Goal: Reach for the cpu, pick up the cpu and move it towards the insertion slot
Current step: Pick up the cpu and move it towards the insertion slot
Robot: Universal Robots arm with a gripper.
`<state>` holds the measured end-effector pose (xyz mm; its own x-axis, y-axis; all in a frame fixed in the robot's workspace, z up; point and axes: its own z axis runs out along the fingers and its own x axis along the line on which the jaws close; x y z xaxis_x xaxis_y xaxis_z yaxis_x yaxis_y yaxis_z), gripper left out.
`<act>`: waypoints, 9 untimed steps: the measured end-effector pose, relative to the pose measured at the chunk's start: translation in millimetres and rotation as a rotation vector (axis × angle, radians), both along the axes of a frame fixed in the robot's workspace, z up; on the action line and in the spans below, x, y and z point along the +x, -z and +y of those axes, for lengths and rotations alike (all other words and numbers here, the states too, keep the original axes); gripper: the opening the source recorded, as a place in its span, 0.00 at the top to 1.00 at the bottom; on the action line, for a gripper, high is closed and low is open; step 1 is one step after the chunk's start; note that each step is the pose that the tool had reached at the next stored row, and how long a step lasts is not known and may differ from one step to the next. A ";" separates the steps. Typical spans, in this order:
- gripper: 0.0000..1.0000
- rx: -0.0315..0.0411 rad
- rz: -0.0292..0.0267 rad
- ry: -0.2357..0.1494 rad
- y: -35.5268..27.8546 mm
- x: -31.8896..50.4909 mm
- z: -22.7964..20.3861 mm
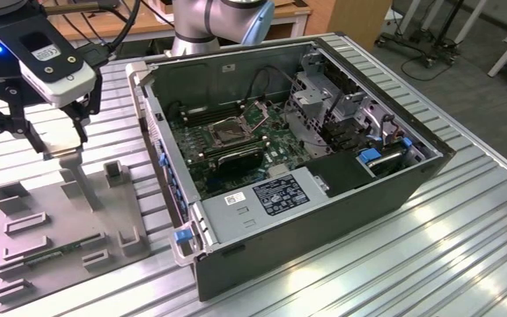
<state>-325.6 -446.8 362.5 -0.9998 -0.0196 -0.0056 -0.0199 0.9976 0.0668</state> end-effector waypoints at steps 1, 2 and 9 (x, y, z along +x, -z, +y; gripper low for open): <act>0.46 0.0000 0.0000 0.000 0.0 1.0 0.0; 0.46 0.0000 -0.0001 0.000 0.0 2.3 0.0; 0.46 0.0001 -0.0001 0.000 0.0 12.1 0.0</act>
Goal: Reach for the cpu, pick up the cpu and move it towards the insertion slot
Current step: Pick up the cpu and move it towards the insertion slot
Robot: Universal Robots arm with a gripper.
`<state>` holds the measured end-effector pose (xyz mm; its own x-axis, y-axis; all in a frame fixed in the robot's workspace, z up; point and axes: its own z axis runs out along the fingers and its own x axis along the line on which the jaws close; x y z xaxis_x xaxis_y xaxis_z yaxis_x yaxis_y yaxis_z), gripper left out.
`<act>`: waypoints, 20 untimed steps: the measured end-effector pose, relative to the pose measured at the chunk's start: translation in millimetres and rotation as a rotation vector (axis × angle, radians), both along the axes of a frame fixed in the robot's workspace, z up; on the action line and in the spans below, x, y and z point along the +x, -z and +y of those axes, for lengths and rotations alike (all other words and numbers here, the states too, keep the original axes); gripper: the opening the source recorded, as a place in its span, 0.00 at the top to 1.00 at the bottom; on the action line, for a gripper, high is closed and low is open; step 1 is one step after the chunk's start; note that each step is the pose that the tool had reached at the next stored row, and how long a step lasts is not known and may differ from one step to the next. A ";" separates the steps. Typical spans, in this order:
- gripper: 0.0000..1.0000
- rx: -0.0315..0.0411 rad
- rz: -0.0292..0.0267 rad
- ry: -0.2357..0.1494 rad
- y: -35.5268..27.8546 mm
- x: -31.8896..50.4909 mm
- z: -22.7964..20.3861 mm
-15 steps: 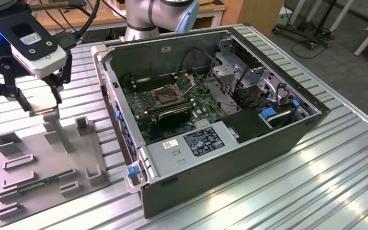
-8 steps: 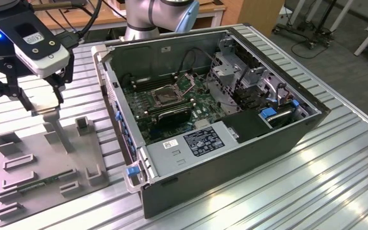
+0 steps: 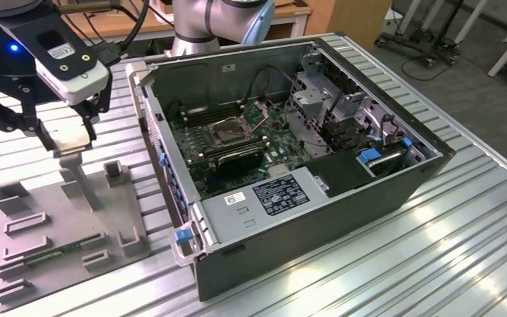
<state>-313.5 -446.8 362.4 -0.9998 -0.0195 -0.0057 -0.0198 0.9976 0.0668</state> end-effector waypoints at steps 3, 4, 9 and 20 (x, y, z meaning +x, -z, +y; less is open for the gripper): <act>0.46 -0.0001 0.0001 0.000 0.0 3.9 0.0; 0.46 0.0000 0.0000 0.000 0.0 5.1 0.0; 0.46 -0.0001 0.0001 0.000 0.0 11.3 0.0; 0.46 0.0000 0.0000 0.000 0.0 23.7 0.0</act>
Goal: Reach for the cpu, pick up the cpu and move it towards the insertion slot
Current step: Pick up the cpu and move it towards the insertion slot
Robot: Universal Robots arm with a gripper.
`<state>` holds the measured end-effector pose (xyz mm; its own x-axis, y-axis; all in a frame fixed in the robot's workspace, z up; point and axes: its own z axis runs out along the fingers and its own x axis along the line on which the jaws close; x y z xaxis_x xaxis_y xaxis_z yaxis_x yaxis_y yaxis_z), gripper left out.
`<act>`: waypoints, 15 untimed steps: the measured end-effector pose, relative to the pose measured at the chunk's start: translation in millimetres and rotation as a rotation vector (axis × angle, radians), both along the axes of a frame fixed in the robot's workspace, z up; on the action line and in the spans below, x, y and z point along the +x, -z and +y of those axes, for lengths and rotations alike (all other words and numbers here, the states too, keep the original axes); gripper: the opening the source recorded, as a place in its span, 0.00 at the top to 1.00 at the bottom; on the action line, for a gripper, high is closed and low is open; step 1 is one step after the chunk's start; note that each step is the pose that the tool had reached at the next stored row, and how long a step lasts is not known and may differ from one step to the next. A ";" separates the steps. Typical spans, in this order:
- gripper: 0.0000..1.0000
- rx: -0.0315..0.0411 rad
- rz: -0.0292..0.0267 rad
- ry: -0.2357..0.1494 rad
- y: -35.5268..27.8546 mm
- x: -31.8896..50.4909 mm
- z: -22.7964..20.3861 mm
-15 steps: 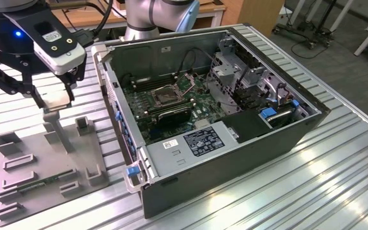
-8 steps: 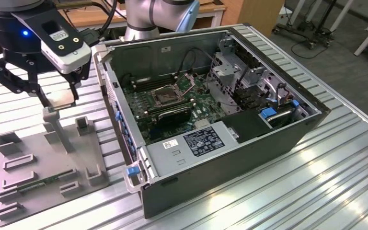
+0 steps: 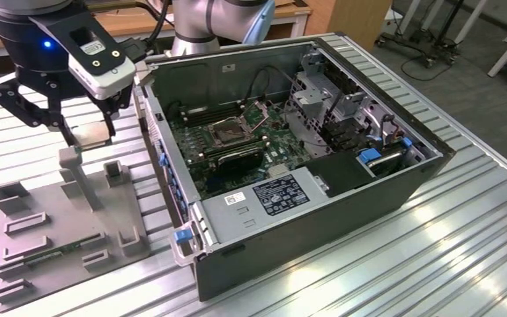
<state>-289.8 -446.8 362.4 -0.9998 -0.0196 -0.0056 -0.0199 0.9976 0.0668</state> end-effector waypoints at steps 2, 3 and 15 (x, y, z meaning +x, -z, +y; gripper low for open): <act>0.46 0.0000 0.0000 0.000 0.0 1.8 0.0; 0.46 0.0000 0.0000 0.000 0.0 2.7 0.0; 0.46 0.0000 0.0000 0.000 0.0 14.2 0.0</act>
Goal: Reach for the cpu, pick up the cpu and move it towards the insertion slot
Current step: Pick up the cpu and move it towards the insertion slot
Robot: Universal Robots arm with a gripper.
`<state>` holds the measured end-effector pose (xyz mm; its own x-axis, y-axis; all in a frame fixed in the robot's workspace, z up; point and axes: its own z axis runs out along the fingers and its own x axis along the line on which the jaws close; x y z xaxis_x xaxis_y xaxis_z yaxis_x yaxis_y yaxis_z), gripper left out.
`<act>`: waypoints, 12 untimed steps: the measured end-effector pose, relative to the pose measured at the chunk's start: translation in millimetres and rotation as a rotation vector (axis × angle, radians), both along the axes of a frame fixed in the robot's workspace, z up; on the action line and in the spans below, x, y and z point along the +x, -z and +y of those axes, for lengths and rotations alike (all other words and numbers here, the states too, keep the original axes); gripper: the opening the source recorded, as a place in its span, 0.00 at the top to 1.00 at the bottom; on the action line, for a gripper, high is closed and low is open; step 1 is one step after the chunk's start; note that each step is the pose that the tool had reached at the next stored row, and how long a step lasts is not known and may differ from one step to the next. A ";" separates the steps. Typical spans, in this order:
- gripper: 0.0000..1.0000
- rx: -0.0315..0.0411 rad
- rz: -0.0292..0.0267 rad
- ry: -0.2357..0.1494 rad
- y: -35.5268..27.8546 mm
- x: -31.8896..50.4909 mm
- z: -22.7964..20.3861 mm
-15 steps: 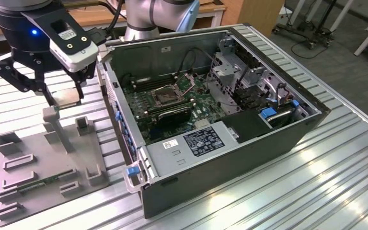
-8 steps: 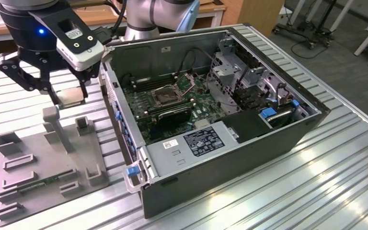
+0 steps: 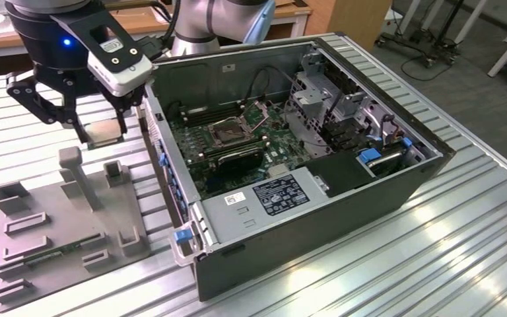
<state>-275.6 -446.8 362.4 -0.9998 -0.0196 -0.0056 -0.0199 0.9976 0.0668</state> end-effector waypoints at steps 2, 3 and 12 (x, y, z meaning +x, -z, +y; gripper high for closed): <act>0.46 0.0001 0.0000 0.000 0.0 2.4 0.0; 0.46 0.0000 0.0000 0.000 0.0 3.5 0.0; 0.46 0.0000 0.0000 0.000 0.0 17.2 0.0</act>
<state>-258.4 -446.8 362.4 -0.9998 -0.0196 -0.0056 -0.0199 0.9976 0.0668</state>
